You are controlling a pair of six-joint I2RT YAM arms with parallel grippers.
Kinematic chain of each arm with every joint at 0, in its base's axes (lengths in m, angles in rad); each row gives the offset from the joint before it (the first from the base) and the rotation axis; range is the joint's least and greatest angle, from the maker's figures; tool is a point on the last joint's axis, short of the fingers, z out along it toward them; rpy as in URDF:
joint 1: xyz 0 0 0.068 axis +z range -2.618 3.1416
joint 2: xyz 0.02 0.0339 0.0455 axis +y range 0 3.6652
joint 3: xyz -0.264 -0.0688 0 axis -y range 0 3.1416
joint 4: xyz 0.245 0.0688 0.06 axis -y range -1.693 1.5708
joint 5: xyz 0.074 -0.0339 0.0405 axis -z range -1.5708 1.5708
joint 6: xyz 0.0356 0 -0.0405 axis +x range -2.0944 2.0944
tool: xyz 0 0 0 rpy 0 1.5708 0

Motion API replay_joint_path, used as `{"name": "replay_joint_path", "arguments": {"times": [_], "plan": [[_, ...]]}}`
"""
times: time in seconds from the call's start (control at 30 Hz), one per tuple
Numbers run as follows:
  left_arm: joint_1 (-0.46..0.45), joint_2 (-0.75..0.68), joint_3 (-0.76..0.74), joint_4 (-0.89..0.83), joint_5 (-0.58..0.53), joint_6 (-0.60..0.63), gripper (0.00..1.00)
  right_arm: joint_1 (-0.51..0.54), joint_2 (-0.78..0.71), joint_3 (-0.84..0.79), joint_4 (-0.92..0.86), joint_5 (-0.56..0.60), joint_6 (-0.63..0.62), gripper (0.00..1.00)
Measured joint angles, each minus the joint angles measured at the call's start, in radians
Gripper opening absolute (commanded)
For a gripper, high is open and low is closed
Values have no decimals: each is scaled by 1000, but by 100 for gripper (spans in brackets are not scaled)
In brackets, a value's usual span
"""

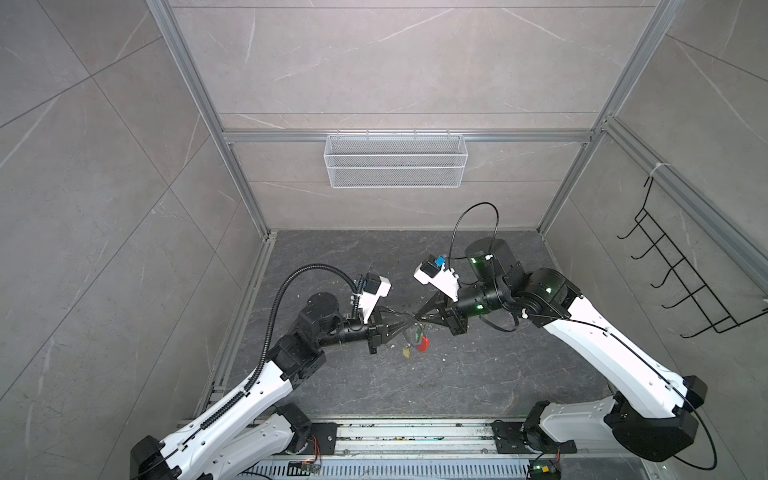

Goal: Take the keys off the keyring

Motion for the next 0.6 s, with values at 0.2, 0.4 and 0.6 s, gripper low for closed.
{"name": "replay_joint_path", "arguments": {"times": [0.2,0.4,0.6], "plan": [[-4,-81,-49,69,-141,21,0,26,-98,-149,221,90,130,45],[-6,-120,-70,109,-248,48,0,27,-221,-299,414,168,213,51],[-6,-117,-70,124,-332,49,0,71,-226,-343,485,200,224,54]]}}
